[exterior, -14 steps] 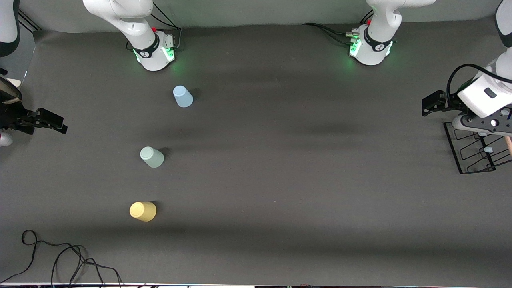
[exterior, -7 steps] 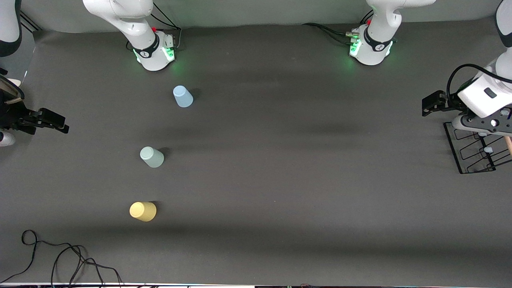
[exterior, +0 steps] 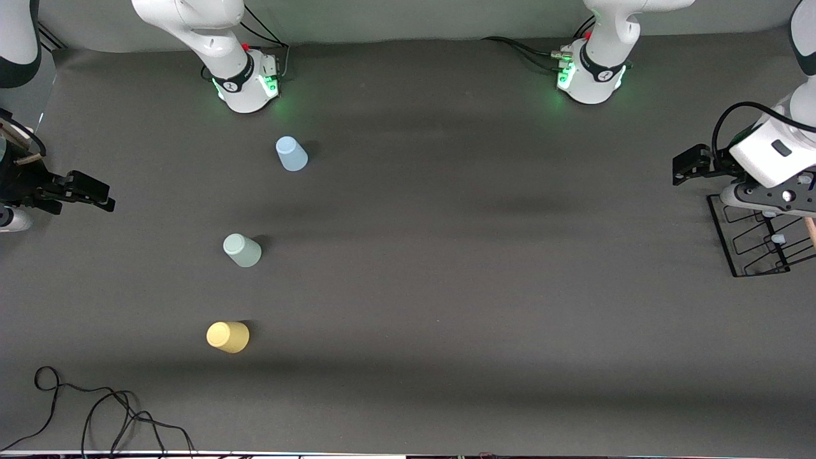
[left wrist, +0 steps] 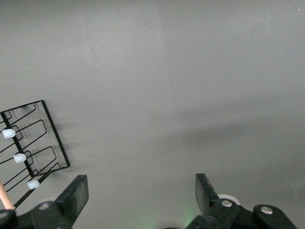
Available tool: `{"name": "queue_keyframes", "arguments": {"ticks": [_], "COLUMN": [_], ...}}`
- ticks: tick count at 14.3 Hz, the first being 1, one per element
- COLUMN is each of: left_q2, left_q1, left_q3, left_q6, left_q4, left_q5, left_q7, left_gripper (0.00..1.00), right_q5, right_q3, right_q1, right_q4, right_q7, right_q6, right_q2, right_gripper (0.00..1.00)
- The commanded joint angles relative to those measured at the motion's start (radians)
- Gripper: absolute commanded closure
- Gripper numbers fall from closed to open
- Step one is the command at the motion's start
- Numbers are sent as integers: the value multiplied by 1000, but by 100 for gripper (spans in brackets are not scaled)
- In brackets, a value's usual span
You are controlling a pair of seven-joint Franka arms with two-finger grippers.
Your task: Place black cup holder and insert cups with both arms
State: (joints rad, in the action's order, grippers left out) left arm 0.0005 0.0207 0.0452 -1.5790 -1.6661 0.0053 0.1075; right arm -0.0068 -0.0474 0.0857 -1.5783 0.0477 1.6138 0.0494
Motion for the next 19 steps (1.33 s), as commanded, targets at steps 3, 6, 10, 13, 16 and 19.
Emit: {"name": "queue_keyframes", "arguments": {"ticks": [3,6,10,13,16,19], "left_q2": [4,4,4,6,18,53], "left_q1": [-1,-1,-14,-82,-210,-333], "left_q3": [-2,-2,-2,-4,-2,-2], "left_q6": [24,24,31,72,77,59], "left_q4": [22,22,23,29,29,29], "left_q5": [1,1,1,10,21,61], "left_q7": [11,11,29,34,211,322], "left_gripper": [0,0,0,0,0,0], "right_q5": [-5,-5,-5,-5,-5,-5], "right_q3": [9,9,11,11,11,11], "right_q1": [-6,-6,-4,-6,-6,-4], "right_q4": [11,11,9,11,11,12], "right_q7": [12,11,11,9,9,11], "right_q6": [-11,-11,-11,-11,-11,-11], "right_q2": [-11,-10,-6,-6,-6,-6], "right_gripper": [0,0,0,0,0,0]}}
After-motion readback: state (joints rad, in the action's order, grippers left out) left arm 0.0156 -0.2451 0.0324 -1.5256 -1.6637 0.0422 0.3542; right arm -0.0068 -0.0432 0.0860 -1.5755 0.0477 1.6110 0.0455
